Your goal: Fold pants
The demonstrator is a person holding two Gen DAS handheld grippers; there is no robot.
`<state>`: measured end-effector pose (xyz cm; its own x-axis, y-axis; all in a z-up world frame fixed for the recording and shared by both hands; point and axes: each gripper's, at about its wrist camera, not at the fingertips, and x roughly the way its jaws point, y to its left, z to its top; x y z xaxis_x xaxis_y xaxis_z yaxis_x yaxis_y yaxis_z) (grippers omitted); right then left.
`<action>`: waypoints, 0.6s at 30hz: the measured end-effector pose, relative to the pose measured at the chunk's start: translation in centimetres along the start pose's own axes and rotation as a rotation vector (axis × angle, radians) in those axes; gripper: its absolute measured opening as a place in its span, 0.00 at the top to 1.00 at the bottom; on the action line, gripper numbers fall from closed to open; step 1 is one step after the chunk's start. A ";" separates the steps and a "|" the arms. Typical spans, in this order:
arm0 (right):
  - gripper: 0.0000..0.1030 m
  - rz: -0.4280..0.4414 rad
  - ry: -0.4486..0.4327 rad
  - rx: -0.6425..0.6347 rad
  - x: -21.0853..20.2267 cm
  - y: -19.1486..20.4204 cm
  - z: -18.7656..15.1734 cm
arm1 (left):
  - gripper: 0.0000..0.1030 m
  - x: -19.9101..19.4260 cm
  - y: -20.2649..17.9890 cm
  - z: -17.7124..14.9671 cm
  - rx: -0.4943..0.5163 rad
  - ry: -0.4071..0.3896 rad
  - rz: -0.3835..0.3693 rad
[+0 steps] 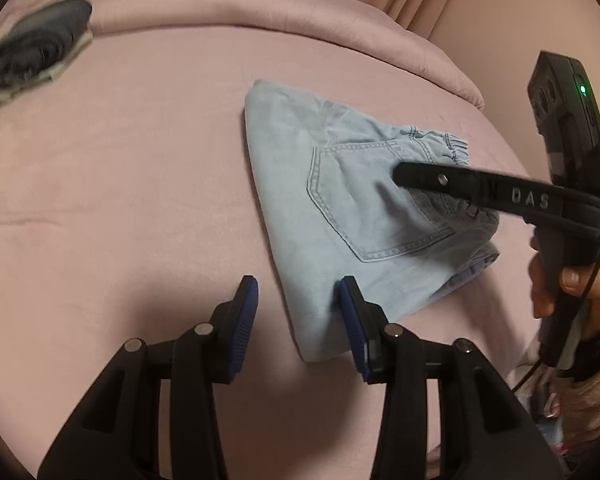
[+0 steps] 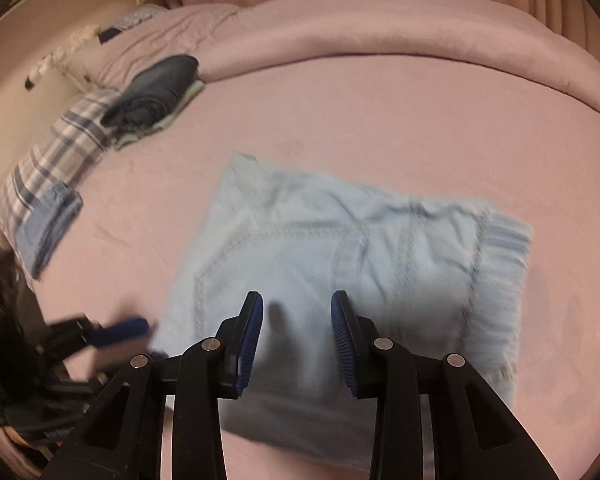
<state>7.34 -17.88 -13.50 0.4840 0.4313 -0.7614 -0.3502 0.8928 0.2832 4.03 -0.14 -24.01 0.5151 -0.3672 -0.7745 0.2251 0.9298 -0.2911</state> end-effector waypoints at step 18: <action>0.63 0.006 0.142 0.001 7.8 1.9 5.4 | 0.71 1.8 -2.0 -0.9 -0.018 0.073 -0.046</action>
<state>14.80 -12.13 -15.78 0.3632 0.4141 -0.8346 -0.3519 0.8904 0.2886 3.82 -2.64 -25.33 0.4427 -0.4077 -0.7986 0.2324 0.9124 -0.3369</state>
